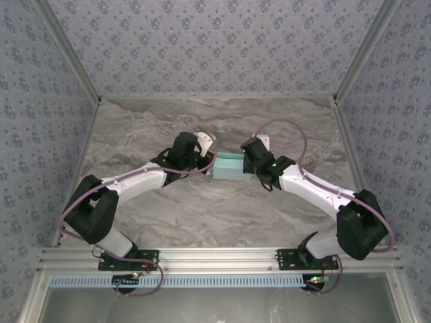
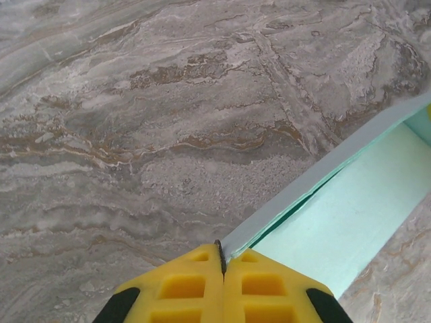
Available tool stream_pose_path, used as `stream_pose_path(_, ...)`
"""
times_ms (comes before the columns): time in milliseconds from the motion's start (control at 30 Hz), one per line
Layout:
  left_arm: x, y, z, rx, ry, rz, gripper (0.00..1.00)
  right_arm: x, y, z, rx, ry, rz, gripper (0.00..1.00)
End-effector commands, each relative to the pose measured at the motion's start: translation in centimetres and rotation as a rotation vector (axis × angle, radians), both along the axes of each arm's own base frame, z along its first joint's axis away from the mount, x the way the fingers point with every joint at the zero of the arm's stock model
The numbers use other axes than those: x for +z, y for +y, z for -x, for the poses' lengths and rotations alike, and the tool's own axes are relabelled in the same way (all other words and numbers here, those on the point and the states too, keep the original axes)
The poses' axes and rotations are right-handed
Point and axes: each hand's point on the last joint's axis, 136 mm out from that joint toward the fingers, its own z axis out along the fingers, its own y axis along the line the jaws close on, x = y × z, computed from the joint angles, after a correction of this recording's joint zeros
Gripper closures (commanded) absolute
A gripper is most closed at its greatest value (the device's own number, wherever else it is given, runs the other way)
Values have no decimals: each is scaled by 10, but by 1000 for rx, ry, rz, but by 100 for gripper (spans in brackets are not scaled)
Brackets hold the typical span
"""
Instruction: Fold the paper box
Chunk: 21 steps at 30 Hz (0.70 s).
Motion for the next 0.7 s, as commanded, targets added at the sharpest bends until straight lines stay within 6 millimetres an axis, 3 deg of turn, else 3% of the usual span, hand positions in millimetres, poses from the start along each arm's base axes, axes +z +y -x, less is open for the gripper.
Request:
stream_pose_path(0, 34, -15, -7, 35, 30, 129, 100, 6, 1, 2, -31, -11, 10, 100)
stream_pose_path(167, 41, -22, -5, 72, 103, 180, 100, 3, 3, 3, -44, -18, 18, 100)
stream_pose_path(667, 22, -19, -5, 234, 275, 296, 100, 0, 6, 6, -50, -19, 32, 100)
